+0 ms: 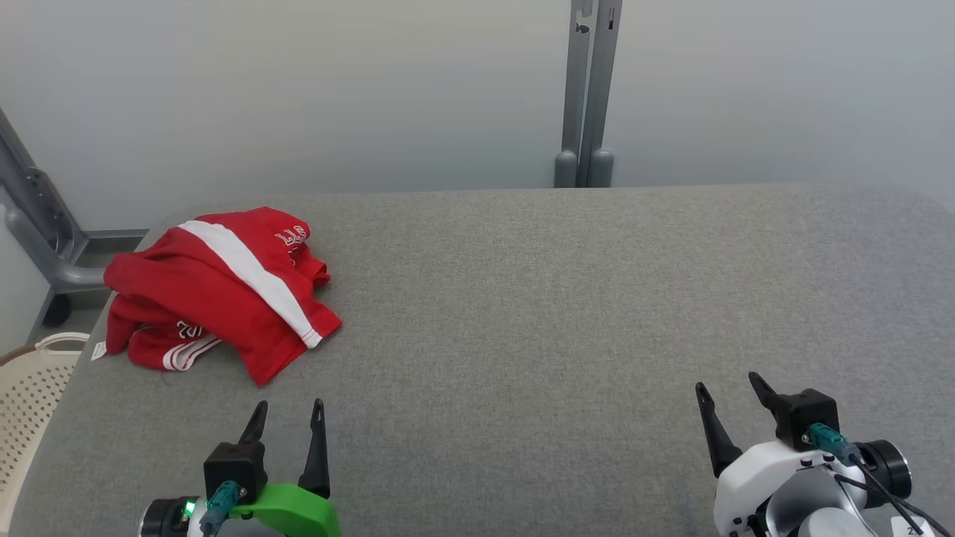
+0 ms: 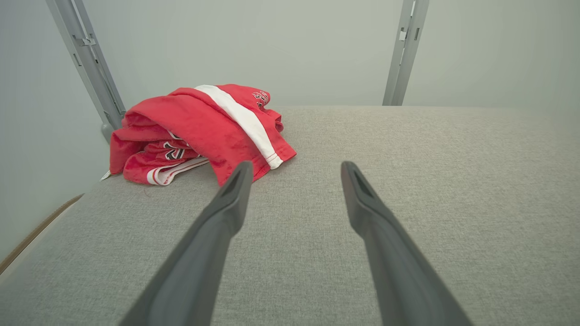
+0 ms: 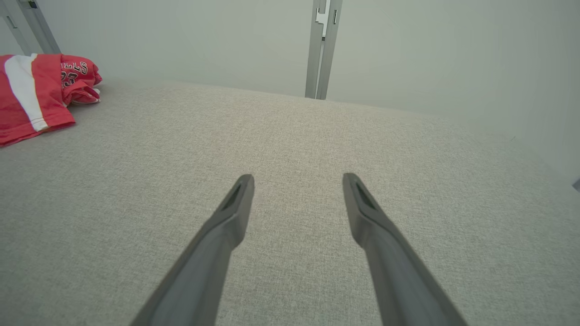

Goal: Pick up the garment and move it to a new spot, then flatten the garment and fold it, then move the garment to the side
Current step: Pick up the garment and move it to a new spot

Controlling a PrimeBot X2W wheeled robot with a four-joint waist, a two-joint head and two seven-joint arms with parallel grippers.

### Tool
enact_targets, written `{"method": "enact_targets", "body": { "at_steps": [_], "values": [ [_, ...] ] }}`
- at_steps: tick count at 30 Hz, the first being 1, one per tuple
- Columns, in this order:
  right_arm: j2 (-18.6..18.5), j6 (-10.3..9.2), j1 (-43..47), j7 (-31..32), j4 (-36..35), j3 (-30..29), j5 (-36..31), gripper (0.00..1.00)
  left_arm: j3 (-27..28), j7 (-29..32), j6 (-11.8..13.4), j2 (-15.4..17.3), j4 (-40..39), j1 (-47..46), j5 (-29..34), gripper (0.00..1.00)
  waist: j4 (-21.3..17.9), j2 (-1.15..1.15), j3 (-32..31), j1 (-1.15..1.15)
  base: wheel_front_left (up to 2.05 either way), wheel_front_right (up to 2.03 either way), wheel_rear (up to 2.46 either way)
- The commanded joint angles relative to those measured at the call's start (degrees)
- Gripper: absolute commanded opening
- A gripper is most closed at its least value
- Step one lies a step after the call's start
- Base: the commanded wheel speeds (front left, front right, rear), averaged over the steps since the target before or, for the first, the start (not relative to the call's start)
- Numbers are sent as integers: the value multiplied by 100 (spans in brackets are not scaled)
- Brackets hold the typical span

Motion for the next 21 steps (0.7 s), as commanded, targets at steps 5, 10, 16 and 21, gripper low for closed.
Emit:
{"method": "enact_targets", "body": {
  "at_steps": [5, 10, 16, 21],
  "values": [
    [-21, 0, -18, -73, 5, 1, 49, 100, -1, -2, 28, 81, 13, -9, -27, 100, 232, 0, 14, 0, 0, 0, 0],
    [-20, 0, -9, -131, 34, 5, 115, 100, -17, 16, 49, 158, 0, -39, -4, 100, 555, 0, 40, 0, 0, 0, 0],
    [-21, 0, -39, -232, 91, 8, 218, 100, -19, 63, 72, 231, -62, -37, -38, 100, 1005, 0, 61, 0, 0, 0, 0],
    [-22, 0, -65, -338, 138, 59, 256, 100, -28, 121, 112, 324, -144, -4, -9, 100, 1363, 0, 73, 0, 0, 0, 0]
  ]
}}
